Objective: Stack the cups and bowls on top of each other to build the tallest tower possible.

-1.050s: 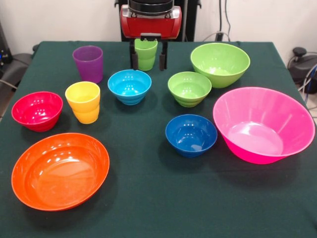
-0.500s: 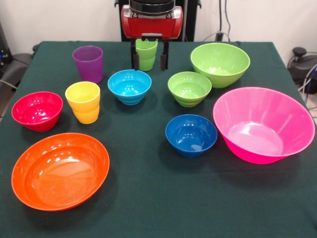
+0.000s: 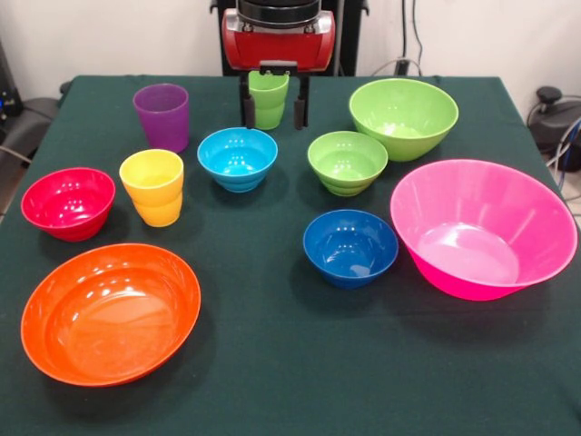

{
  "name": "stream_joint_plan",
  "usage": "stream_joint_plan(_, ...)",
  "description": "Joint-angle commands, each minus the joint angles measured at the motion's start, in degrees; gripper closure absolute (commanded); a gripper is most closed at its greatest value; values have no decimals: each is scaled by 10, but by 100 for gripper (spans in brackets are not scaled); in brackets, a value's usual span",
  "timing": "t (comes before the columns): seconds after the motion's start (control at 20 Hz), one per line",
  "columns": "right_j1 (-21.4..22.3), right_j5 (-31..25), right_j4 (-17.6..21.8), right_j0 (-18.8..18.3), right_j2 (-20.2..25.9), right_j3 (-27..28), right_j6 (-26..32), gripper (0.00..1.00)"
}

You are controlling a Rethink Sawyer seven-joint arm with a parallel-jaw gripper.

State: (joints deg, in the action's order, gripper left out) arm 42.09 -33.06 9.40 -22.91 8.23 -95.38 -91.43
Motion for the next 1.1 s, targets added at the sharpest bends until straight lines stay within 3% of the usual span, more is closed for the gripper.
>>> stream_joint_plan(0.05,-25,-60,4,-2,48,10,3,0)
stream_joint_plan(1.1,-24,-53,3,-3,49,4,2,0)
